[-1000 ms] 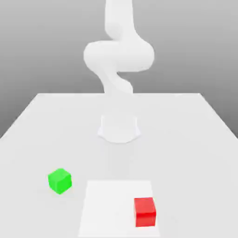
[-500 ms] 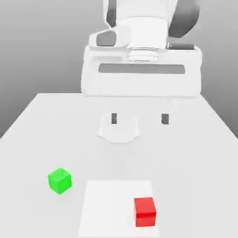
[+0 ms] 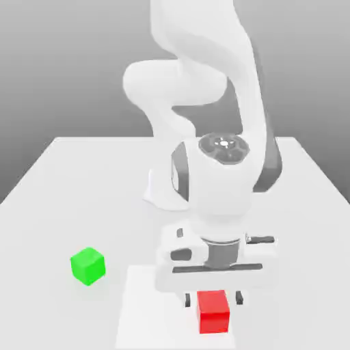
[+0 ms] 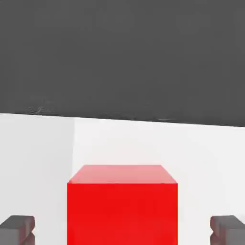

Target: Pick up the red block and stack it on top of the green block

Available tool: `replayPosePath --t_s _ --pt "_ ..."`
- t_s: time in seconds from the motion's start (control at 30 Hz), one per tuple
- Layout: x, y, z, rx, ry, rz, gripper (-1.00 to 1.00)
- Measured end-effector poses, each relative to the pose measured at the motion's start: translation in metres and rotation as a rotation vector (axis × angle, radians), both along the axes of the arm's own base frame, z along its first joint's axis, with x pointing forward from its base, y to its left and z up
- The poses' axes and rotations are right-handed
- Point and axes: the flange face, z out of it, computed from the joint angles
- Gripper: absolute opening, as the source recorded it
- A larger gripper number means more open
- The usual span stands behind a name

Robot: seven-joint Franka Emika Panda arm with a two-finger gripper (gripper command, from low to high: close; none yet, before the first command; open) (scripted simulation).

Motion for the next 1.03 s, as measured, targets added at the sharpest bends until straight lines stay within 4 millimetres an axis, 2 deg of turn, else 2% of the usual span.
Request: replayPosePath --t_s 0.2,0.37,0.43,0.5,0.57,0.63,0.7,0.73,0.9,0.93,1.03 --pt "0.000 0.000 0.000 0.000 0.000 0.000 -1.00" --pt "0.000 -0.002 0.052 -0.001 0.000 -0.005 -1.00" --pt "-0.008 -0.045 0.066 -0.013 -0.002 -0.149 -1.00" --pt "-0.025 -0.112 0.075 -0.022 -0.002 -0.367 -1.00" --pt "-0.055 -0.172 0.084 -0.026 -0.002 -0.598 -1.00" --pt "-0.087 -0.210 0.092 -0.020 -0.002 -0.798 -1.00" --pt "-0.118 -0.237 0.095 -0.007 -0.002 -0.968 -1.00" --pt "-0.125 -0.243 0.090 -0.003 -0.001 -1.010 -1.00" --pt "-0.132 -0.249 0.047 0.001 -0.001 -1.051 -1.00" --pt "-0.132 -0.249 0.038 0.001 -0.001 -1.051 1.00" --pt "-0.132 -0.249 0.038 0.001 -0.001 -1.051 1.00"
